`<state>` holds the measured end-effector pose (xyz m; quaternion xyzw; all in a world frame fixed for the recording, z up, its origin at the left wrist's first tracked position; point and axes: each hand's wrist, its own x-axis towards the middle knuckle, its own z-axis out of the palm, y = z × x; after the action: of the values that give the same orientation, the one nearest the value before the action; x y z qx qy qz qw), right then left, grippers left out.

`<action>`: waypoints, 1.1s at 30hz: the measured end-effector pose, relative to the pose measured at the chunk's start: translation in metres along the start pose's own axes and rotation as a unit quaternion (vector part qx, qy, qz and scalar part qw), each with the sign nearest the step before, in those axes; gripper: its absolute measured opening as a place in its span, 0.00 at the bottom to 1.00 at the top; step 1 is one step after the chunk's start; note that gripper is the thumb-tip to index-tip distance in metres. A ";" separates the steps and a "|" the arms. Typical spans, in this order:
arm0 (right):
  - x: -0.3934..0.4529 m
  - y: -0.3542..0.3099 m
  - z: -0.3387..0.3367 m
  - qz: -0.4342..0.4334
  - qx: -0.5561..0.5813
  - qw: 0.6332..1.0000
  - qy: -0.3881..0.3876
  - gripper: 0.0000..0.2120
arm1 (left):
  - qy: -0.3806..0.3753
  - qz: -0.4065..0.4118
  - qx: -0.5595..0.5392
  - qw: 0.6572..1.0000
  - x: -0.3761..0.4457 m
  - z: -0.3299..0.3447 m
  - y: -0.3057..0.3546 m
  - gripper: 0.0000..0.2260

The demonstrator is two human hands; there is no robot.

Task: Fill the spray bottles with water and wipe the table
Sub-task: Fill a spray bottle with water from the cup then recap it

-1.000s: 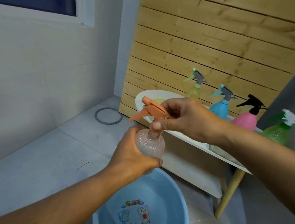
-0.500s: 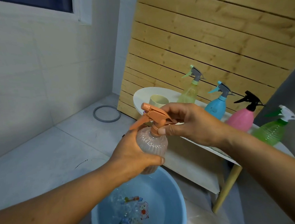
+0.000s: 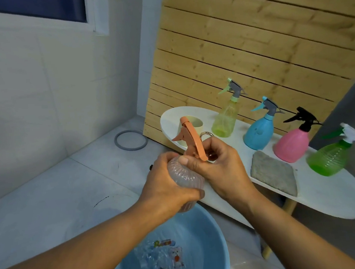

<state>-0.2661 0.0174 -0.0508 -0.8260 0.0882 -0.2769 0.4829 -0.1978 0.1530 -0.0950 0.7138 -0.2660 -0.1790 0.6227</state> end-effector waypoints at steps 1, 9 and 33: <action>0.000 0.001 0.001 0.002 0.005 1.000 0.000 0.16 | 0.005 -0.001 -0.001 1.000 0.000 0.002 0.000 0.38; 0.000 -0.001 -0.014 -0.048 0.024 0.995 -0.081 0.04 | 0.018 0.011 0.026 0.999 0.003 0.008 0.005 0.39; -0.008 -0.002 0.006 -0.014 0.008 1.000 -0.010 0.12 | 0.049 0.007 -0.014 0.999 0.004 0.005 0.015 0.34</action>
<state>-0.2700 0.0265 -0.0540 -0.8261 0.0703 -0.2761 0.4862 -0.2000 0.1459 -0.0810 0.7111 -0.2377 -0.1427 0.6461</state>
